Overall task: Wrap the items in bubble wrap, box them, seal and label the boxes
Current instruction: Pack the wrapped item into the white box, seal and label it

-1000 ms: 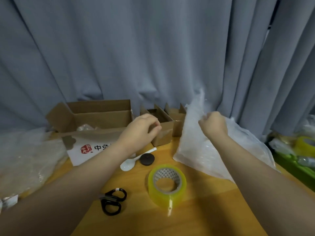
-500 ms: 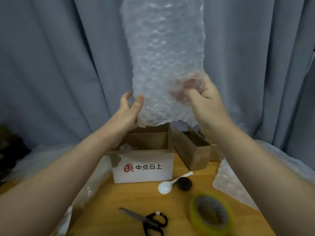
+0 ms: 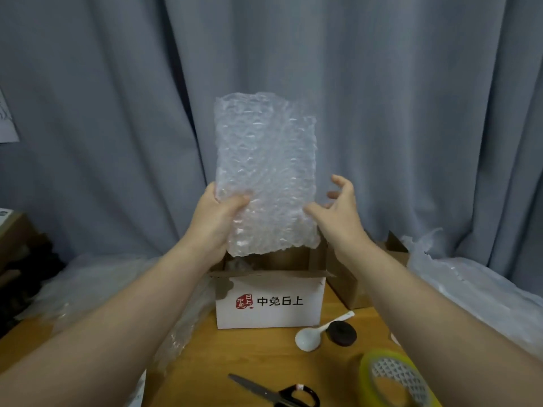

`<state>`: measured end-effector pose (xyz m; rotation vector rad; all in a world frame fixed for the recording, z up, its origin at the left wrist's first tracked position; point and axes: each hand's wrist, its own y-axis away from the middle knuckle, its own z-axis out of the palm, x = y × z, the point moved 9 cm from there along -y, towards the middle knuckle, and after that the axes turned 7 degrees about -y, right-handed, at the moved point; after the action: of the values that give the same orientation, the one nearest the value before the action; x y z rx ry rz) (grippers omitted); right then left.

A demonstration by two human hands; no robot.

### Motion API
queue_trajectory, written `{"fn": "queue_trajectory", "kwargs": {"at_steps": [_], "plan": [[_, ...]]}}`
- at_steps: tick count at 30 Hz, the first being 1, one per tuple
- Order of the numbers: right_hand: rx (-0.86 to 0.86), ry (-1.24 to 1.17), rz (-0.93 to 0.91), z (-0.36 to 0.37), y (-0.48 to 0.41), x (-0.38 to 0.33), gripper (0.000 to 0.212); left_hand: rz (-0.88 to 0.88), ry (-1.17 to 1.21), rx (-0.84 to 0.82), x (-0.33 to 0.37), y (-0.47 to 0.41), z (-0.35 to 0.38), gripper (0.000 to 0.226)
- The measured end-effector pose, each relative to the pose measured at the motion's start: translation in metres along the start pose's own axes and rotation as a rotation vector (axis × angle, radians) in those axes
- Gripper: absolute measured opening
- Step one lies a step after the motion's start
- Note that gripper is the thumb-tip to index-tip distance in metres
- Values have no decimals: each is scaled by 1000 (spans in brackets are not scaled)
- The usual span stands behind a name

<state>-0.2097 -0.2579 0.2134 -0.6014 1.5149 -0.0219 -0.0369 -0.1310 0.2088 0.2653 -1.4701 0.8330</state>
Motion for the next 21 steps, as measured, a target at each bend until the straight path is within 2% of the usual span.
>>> {"fn": "queue_trajectory", "kwargs": {"at_steps": [2,4,5,6,7,9,10,11,12,13,15,16,18,19,21], "plan": [[-25,-77,133,-4,-9,15,96,-5,-7,-30,-2,-7,-4,43],[-144,-249,298,4,-10,27,107,-35,12,-122,-4,-7,2,45],[-227,-314,325,11,-8,27,101,-39,11,-169,-6,-7,6,44],[-279,-340,295,16,-8,23,84,-21,-17,-210,-6,-8,11,41],[-282,-330,224,17,-9,18,59,22,-112,-249,-5,-8,15,38],[-97,-234,10,4,-15,2,12,130,-563,-332,-11,-10,22,46],[47,-143,-145,-8,-15,-12,10,141,-885,-394,-26,-11,22,56],[184,-44,-313,-18,-14,-27,21,115,-1199,-487,-49,-10,20,64],[263,24,-483,-21,-8,-42,21,76,-1445,-596,-75,-6,15,67],[272,81,-610,-16,-1,-52,19,35,-1601,-687,-99,1,8,65],[197,281,-755,12,13,-53,38,25,-1708,-735,-130,15,-2,53],[130,422,-806,31,20,-48,43,82,-1701,-693,-133,22,-2,47],[-90,706,-888,72,37,-22,39,216,-1668,-564,-133,33,0,36],[-207,831,-901,89,46,-1,35,255,-1660,-511,-131,39,0,34],[-341,985,-838,106,53,41,44,300,-1676,-399,-128,49,-3,37]]}}
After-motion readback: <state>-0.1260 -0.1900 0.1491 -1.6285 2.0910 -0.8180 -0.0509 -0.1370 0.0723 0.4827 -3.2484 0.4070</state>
